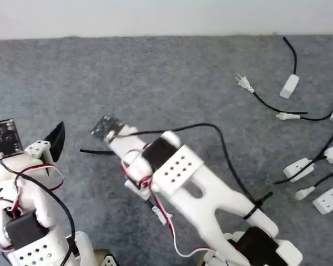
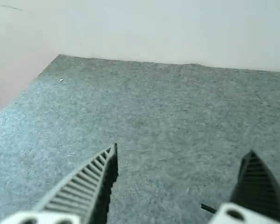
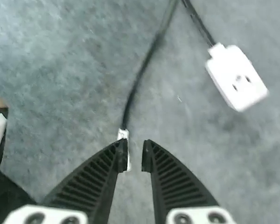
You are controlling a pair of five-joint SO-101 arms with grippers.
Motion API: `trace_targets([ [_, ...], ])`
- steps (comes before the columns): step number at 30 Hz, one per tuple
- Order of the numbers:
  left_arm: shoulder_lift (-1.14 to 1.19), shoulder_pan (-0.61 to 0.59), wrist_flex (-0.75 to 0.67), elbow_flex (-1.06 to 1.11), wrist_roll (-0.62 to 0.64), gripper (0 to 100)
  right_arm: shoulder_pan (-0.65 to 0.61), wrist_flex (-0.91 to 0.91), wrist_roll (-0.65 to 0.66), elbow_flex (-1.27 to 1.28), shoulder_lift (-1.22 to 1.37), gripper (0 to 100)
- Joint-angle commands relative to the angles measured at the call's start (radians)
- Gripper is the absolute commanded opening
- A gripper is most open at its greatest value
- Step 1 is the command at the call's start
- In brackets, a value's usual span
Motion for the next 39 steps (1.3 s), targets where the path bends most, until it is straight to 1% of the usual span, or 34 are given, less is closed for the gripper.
trace_targets([
  [1, -0.002, -0.014, 0.003, -0.042, 0.012, 40, -0.058, -0.102, -0.023, 0.051, -0.01, 7.3],
  [7, -0.002, -0.014, 0.005, -0.039, 0.012, 40, -0.07, -0.211, -0.025, 0.193, -0.01, 7.3],
  [10, -0.002, -0.014, 0.018, -0.038, 0.012, 40, -0.07, -0.234, -0.025, 0.256, -0.01, 7.3],
  [14, -0.002, -0.009, 0.054, -0.038, 0.012, 40, -0.068, -0.231, -0.025, 0.293, -0.01, 7.3],
  [25, -0.002, -0.008, 0.055, 0.008, 0.012, 40, -0.071, -0.163, -0.026, 0.304, -0.01, 7.3],
  [39, -0.002, -0.008, 0.054, 0.015, 0.012, 40, -0.071, -0.196, -0.02, 0.379, -0.007, 7.4],
])
